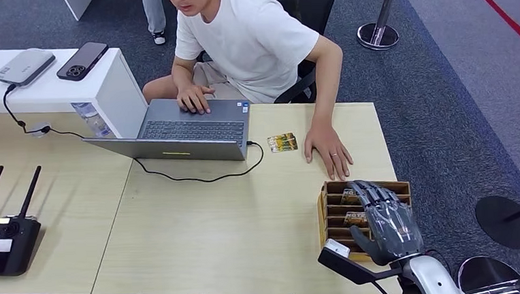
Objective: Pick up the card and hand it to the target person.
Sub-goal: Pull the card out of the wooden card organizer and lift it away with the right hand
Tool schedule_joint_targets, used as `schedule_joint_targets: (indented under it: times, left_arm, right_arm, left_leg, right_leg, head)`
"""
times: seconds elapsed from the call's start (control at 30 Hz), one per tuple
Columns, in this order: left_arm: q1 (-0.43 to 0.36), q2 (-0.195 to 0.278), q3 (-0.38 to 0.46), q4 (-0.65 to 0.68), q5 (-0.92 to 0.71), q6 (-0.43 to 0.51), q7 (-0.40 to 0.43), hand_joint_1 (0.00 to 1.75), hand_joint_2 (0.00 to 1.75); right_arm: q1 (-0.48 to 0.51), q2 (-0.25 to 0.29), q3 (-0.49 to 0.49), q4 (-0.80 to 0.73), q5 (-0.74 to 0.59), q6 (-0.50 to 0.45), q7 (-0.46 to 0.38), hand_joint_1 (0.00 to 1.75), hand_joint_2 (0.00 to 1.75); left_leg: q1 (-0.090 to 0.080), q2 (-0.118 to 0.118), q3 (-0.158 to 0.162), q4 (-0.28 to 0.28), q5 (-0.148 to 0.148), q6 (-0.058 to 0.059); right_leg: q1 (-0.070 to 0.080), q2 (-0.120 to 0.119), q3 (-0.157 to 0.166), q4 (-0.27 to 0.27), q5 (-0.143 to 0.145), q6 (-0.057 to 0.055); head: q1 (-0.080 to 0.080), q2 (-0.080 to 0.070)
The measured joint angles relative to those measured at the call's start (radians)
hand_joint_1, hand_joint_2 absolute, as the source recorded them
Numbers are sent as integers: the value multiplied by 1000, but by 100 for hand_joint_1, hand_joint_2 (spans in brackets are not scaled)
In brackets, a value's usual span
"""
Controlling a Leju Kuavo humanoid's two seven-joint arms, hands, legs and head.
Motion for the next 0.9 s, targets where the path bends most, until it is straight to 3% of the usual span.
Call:
schedule_joint_targets:
  times: [0.9]
  left_arm:
    - [0,0,-22,2,-3,-9,0,0,0]
  right_arm:
    - [20,-9,7,11,-6,19,46,65,175]
  left_leg:
    - [0,0,0,0,0,0]
  right_leg:
    - [0,0,0,0,0,0]
  head:
    - [0,0]
